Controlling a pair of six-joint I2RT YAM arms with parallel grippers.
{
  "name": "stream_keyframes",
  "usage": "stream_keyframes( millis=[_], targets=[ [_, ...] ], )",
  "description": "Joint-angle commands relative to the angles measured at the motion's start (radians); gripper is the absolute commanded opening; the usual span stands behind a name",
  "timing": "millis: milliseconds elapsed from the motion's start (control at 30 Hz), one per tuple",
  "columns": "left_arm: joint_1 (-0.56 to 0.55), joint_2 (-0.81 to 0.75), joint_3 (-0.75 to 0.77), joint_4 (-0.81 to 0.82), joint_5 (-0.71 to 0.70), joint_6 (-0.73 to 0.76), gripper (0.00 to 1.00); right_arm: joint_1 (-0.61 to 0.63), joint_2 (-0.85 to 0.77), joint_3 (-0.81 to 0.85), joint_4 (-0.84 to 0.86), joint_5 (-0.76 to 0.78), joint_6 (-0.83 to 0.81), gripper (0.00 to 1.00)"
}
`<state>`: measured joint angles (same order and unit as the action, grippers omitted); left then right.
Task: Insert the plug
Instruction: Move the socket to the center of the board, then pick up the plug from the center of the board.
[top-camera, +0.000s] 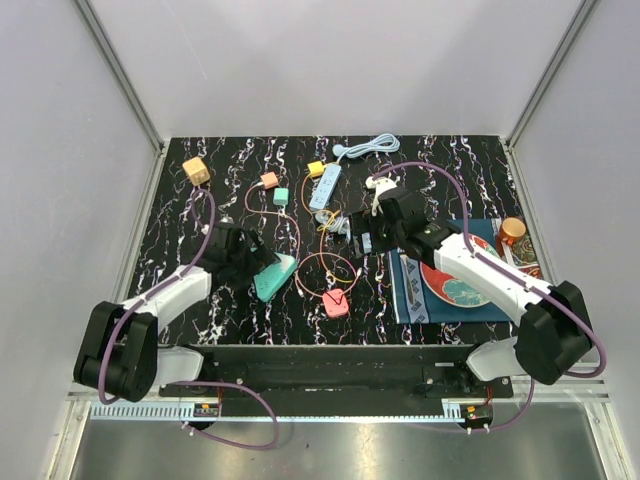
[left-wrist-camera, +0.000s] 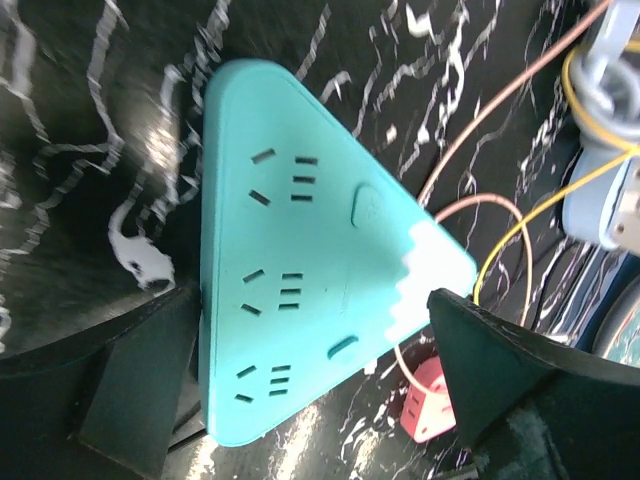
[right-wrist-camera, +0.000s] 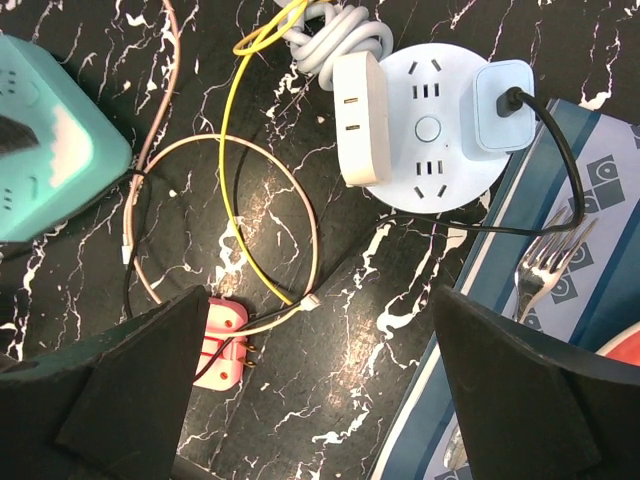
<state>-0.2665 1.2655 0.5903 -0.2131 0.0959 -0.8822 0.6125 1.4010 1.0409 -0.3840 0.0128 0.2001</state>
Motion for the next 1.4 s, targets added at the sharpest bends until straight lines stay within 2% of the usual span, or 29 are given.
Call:
stream_keyframes(
  millis=[0, 233, 367, 467, 533, 600, 633, 700, 800, 833, 933, 1033, 1200, 1367],
  targets=[
    [-0.069, -0.009, -0.029, 0.099, 0.042, -0.073, 0.98, -0.003, -0.051, -0.010, 0.045, -0.037, 0.022, 0.97],
    [-0.275, 0.020, 0.000, 0.202, 0.048, -0.149, 0.98, -0.005, -0.094, -0.053, 0.050, -0.056, 0.042, 0.96],
    [-0.350, 0.002, 0.003, 0.251, 0.035, -0.173, 0.98, -0.003, -0.125, -0.082, 0.051, -0.053, 0.051, 0.96],
    [-0.369, -0.059, 0.000, 0.230, -0.002, -0.163, 0.98, -0.003, -0.155, -0.102, 0.050, -0.045, 0.055, 0.95],
    [-0.364, -0.106, 0.005, 0.161, -0.053, -0.130, 0.98, -0.005, -0.171, -0.117, 0.050, -0.037, 0.053, 0.95],
    [-0.358, -0.173, 0.037, 0.051, -0.162, -0.058, 0.98, -0.002, -0.195, -0.133, 0.051, -0.030, 0.048, 0.95],
    [-0.340, -0.192, 0.054, 0.012, -0.230, -0.031, 0.98, -0.003, -0.210, -0.137, 0.054, -0.027, 0.047, 0.95],
    [-0.292, -0.228, 0.098, -0.072, -0.266, 0.050, 0.98, -0.005, -0.224, -0.148, 0.056, -0.024, 0.047, 0.94],
    [-0.139, -0.239, 0.152, -0.117, -0.263, 0.149, 0.98, -0.005, -0.258, -0.171, 0.077, -0.034, 0.050, 0.93],
    [-0.050, -0.236, 0.166, -0.121, -0.259, 0.167, 0.98, -0.003, -0.275, -0.179, 0.101, -0.039, 0.051, 0.93],
    [0.100, -0.181, 0.239, -0.109, -0.231, 0.230, 0.98, -0.003, -0.296, -0.203, 0.140, -0.054, 0.053, 0.92],
    [0.203, -0.060, 0.345, -0.098, -0.229, 0.270, 0.98, -0.003, -0.309, -0.223, 0.172, -0.083, 0.048, 0.93],
    [0.300, 0.205, 0.535, -0.037, -0.240, 0.293, 0.99, -0.005, -0.316, -0.254, 0.220, -0.112, 0.042, 0.93],
    [0.383, 0.483, 0.779, -0.058, -0.266, 0.314, 0.99, -0.005, -0.304, -0.274, 0.241, -0.125, 0.039, 0.96]
  ],
)
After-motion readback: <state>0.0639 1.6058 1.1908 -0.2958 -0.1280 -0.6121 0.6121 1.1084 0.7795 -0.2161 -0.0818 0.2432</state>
